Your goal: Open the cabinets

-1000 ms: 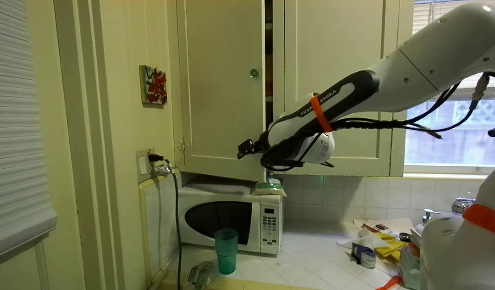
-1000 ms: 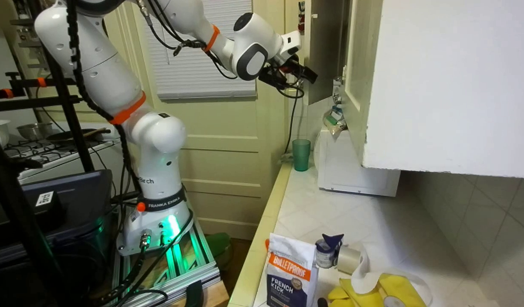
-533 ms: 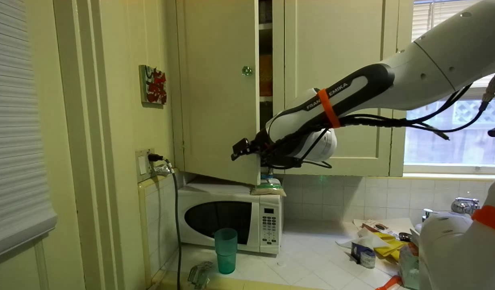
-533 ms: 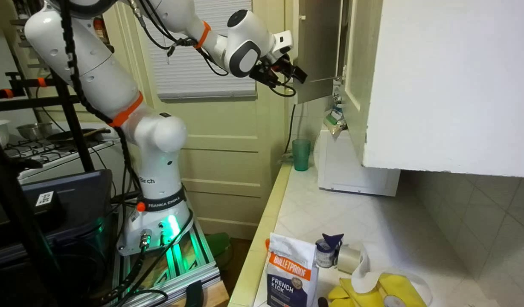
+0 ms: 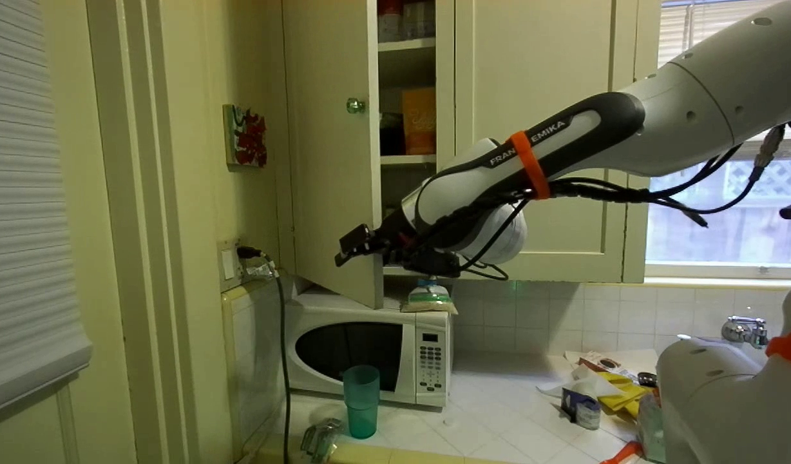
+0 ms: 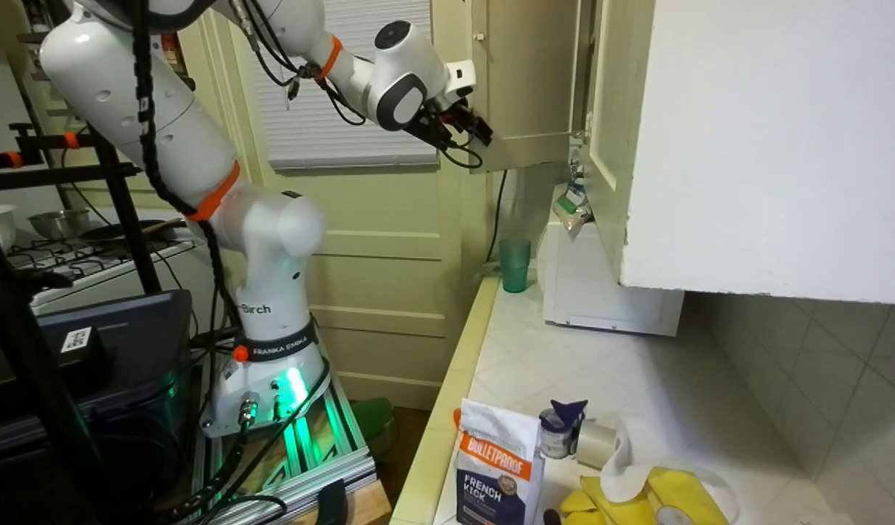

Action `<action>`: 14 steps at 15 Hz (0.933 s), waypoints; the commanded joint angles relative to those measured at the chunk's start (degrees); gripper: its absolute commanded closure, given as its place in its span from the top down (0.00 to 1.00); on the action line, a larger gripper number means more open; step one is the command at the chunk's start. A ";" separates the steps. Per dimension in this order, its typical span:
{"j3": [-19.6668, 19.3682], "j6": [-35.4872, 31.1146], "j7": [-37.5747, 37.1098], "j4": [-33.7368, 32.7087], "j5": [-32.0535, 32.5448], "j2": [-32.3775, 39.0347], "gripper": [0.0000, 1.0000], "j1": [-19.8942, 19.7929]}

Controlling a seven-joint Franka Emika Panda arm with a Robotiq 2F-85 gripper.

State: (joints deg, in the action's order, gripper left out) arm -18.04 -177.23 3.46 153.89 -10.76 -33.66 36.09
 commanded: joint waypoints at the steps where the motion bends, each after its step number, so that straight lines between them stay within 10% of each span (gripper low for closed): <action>1: 1.83 -1.44 -2.04 -3.79 -2.62 8.00 1.00 1.05; 9: 2.02 -0.11 -3.80 -5.56 -2.45 9.87 1.00 4.19; 14: 5.95 7.70 -3.10 -7.02 -2.57 9.71 1.00 -2.38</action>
State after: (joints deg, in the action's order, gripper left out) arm -13.71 -173.78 -0.23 149.64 -12.04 -26.99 37.85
